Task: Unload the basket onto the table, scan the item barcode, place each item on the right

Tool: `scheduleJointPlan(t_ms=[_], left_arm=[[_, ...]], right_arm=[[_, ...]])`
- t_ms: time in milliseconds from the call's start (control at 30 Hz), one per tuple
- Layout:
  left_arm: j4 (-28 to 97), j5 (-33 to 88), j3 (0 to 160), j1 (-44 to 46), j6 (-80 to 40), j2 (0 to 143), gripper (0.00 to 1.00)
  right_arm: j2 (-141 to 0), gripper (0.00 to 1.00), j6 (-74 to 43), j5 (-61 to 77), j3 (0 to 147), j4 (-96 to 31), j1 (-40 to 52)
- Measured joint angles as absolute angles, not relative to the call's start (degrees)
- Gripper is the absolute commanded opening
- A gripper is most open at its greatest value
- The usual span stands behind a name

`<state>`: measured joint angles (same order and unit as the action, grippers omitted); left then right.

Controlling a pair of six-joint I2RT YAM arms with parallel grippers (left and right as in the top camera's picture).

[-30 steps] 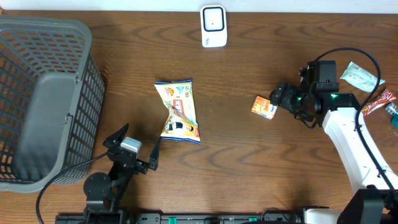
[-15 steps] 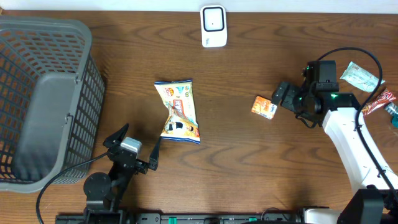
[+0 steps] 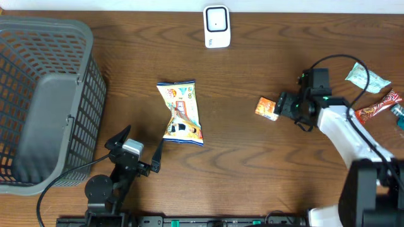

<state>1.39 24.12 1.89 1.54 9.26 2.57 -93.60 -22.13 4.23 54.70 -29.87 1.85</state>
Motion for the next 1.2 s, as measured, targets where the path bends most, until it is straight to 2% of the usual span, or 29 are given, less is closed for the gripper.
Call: scheduleJointPlan(t_ms=[367, 467, 533, 600, 700, 767, 800, 1200], left_arm=[[1.39, 24.12, 1.89, 1.54, 9.23, 2.57, 0.98], [1.39, 24.12, 1.89, 1.54, 9.26, 2.57, 0.98], [1.39, 24.12, 1.89, 1.54, 9.23, 2.57, 0.98], [1.39, 24.12, 1.89, 1.54, 9.23, 2.57, 0.98], [1.39, 24.12, 1.89, 1.54, 9.23, 2.57, 0.98], [1.39, 24.12, 1.89, 1.54, 9.23, 2.57, 0.98], [1.39, 24.12, 1.89, 1.54, 9.23, 2.57, 0.98], [1.39, 24.12, 1.89, 1.54, 9.23, 2.57, 0.98]], right_arm=[[-98.19, 0.72, -22.04, 7.53, 54.61, -24.18, 1.85], [-98.85, 0.67, -22.06, 8.32, 54.61, -23.07, 1.85], [-99.9, 0.6, -22.04, 8.64, 54.61, -22.28, 1.85], [-101.3, 0.49, -22.15, 9.34, 54.61, -21.17, 1.85], [-103.09, 0.25, -21.91, 11.88, 54.92, -19.25, 1.85], [-103.92, 0.04, -21.85, 13.61, 55.42, -18.68, 1.83], [-104.16, 0.01, -21.87, 14.09, 55.64, -18.5, 1.74], [-102.87, 0.01, -23.09, 21.61, 55.42, -20.91, 0.71]])
